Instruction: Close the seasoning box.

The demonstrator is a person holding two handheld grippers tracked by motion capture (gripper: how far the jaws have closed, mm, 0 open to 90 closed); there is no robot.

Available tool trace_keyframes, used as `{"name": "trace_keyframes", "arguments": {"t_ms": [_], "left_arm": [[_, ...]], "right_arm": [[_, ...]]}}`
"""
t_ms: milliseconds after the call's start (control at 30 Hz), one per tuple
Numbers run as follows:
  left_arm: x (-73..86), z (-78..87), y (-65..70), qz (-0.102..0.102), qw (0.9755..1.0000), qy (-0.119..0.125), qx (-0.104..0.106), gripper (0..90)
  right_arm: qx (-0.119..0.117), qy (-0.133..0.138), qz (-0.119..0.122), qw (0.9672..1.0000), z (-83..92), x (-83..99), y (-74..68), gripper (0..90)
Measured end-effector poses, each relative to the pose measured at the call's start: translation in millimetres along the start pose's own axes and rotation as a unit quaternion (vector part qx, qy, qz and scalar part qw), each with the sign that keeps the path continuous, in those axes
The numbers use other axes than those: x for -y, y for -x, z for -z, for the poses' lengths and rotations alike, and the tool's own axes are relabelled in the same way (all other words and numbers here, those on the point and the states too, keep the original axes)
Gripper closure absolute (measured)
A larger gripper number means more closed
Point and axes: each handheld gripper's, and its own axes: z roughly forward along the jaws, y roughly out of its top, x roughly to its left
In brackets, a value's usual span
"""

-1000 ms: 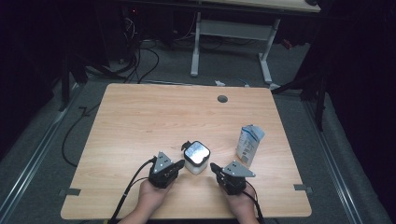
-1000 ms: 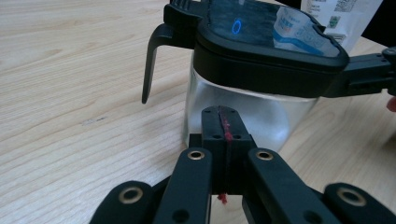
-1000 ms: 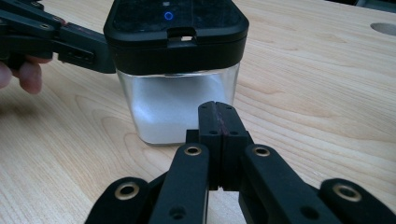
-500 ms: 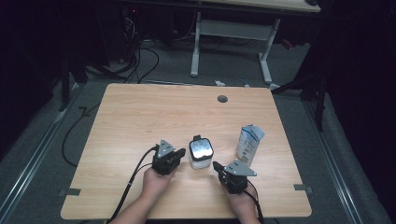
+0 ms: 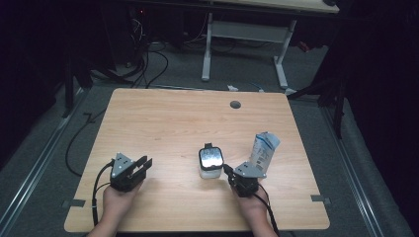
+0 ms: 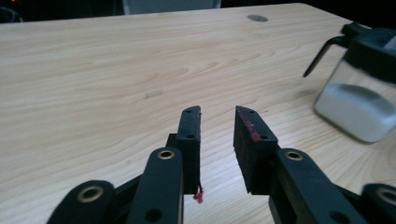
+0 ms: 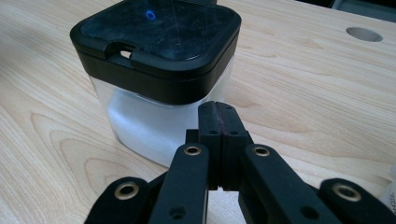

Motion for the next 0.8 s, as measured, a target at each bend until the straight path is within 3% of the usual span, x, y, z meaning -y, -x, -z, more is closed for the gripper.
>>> {"name": "trace_keyframes", "arguments": {"t_ms": [233,467,533,667,800], "left_arm": [[10.1,0.7,-8.3,-0.008,0.9997,-0.018,-0.014,59.8],[21.4,11.4,-10.1,-0.018,0.9992,-0.033,-0.016,52.1],[25.6,14.8,-10.7,-0.021,0.9987,-0.041,-0.02,49.2],[27.9,17.6,-11.5,-0.014,0.9989,-0.042,-0.018,47.4],[26.7,15.8,-9.2,-0.017,0.9989,-0.04,-0.016,46.4]], "right_arm": [[0.005,0.002,-0.005,1.0,11.0,9.5,3.5,87.8],[0.027,0.007,-0.034,0.999,37.0,27.3,32.0,75.5],[0.038,0.016,-0.032,0.9986,45.5,30.9,37.9,68.8],[0.053,0.024,-0.036,0.9976,58.2,36.4,42.9,66.4],[0.058,0.025,-0.037,0.9973,58.0,35.8,41.6,65.2]]}}
